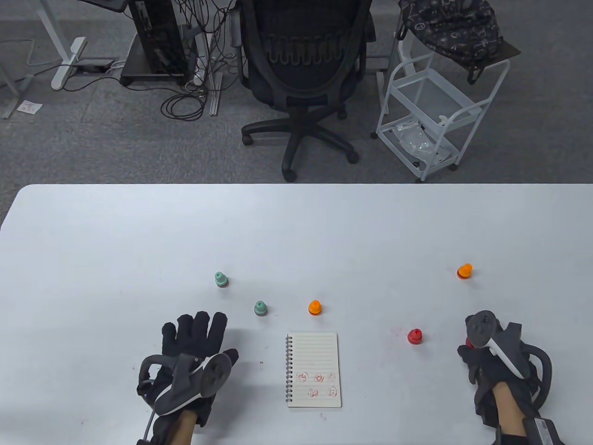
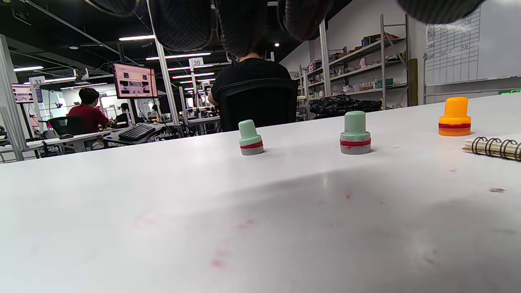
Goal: Stamp reward stamp onto notebook
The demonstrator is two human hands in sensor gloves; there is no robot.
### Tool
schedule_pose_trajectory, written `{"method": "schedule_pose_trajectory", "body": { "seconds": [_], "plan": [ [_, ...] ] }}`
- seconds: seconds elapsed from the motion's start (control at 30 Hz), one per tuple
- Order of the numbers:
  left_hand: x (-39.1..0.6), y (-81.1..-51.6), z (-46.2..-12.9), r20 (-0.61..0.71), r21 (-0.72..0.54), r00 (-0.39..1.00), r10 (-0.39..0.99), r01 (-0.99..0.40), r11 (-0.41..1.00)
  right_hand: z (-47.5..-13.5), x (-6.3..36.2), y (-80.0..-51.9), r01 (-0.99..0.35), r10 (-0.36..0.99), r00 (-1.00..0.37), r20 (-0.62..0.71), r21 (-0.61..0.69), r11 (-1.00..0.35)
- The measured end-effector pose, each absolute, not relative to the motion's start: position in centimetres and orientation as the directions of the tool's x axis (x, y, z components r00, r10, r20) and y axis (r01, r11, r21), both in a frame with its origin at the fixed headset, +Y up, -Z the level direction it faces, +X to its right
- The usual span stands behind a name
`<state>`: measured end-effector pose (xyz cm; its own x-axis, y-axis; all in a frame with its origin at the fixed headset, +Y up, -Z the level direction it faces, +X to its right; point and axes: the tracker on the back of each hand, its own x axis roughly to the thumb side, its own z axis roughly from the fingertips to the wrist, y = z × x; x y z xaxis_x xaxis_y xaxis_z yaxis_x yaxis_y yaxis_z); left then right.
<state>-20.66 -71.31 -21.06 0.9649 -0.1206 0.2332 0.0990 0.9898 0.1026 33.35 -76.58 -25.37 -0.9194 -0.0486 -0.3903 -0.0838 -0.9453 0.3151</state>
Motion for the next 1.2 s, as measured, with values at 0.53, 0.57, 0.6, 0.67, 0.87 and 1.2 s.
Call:
{"method": "schedule_pose_trajectory", "body": {
  "seconds": [0.53, 0.57, 0.6, 0.67, 0.87, 1.2],
  "plan": [
    [-21.0, -71.2, -20.6, 0.243, 0.103, 0.967, -0.077, 0.053, 0.993, -25.5, 33.1, -76.7, -0.029, -0.049, -0.922, -0.383, 0.196, -0.98],
    [-21.0, -71.2, -20.6, 0.242, 0.102, 0.967, -0.077, 0.054, 0.993, -25.5, 33.1, -76.7, -0.024, -0.051, -0.922, -0.383, 0.188, -0.982],
    [-21.0, -71.2, -20.6, 0.242, 0.101, 0.967, -0.078, 0.055, 0.993, -25.4, 33.1, -76.7, -0.023, -0.049, -0.921, -0.386, 0.179, -0.984],
    [-21.0, -71.2, -20.6, 0.24, 0.1, 0.968, -0.078, 0.055, 0.993, -25.5, 33.1, -76.5, -0.025, -0.04, -0.922, -0.384, 0.164, -0.986],
    [-21.1, -71.2, -20.7, 0.235, 0.098, 0.969, -0.077, 0.055, 0.994, -25.1, 32.0, -73.5, -0.049, 0.045, -0.954, -0.295, 0.006, -0.999],
    [-21.1, -71.3, -20.7, 0.231, 0.095, 0.97, -0.08, 0.059, 0.994, -23.1, 26.1, -69.9, 0.003, 0.003, -0.999, -0.035, -0.167, -0.986]
  ]
}}
